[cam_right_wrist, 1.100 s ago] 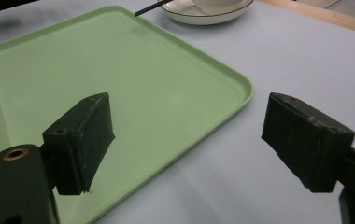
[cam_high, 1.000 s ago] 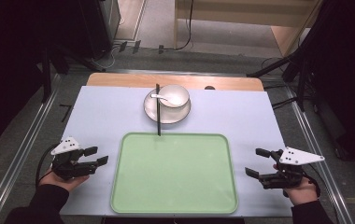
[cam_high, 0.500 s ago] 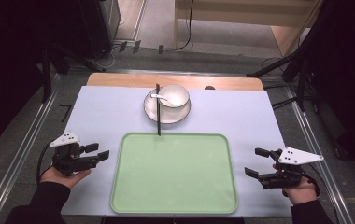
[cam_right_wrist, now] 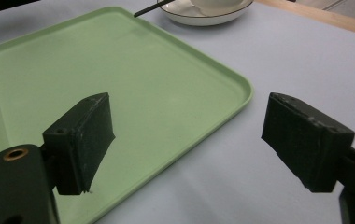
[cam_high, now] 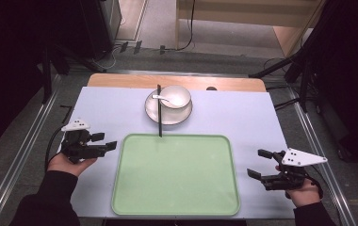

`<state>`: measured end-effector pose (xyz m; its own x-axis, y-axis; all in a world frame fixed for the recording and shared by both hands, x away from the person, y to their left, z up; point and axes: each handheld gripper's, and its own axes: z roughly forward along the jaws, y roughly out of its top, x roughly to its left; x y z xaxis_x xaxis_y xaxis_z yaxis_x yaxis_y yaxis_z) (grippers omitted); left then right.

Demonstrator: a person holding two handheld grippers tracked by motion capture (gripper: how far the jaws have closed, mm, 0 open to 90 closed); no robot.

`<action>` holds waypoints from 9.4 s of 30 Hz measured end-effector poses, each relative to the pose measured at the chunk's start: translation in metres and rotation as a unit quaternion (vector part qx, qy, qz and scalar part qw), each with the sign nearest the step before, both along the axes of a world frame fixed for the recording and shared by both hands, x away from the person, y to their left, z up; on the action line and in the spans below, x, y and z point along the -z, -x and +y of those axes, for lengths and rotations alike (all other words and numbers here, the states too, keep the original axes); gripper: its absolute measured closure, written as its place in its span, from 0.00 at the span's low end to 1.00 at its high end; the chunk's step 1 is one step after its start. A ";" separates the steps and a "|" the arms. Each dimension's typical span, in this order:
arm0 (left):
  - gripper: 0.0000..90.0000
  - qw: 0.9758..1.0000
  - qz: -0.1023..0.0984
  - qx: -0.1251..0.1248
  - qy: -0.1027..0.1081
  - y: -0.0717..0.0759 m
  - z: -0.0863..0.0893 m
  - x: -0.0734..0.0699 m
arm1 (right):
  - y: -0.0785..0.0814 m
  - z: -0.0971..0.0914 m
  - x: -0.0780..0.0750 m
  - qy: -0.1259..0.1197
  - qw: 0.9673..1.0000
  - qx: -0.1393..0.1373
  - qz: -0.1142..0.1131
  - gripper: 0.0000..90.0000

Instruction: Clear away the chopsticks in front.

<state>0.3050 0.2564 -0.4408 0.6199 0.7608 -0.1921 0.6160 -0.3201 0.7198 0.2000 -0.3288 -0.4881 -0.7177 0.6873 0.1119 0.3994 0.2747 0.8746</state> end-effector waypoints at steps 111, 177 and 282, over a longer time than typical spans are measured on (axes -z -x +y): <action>0.87 0.988 0.072 -0.134 -0.040 -0.151 -0.158 0.061 | 0.006 -0.002 0.000 0.002 1.000 -0.002 0.002 0.19; 0.96 0.988 0.101 -0.114 0.029 -0.040 -0.048 0.023 | 0.004 -0.004 0.001 -0.006 1.000 0.004 -0.002 0.19; 0.39 0.996 0.080 0.037 -0.001 -0.063 -0.084 0.005 | 0.001 0.001 0.000 -0.014 1.000 -0.004 0.000 0.19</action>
<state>0.3679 0.1723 -0.4455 0.6368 0.7140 -0.2911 0.6965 -0.3707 0.6144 0.1987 -0.3278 -0.4881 -0.7235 0.6777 0.1311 0.3979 0.2542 0.8815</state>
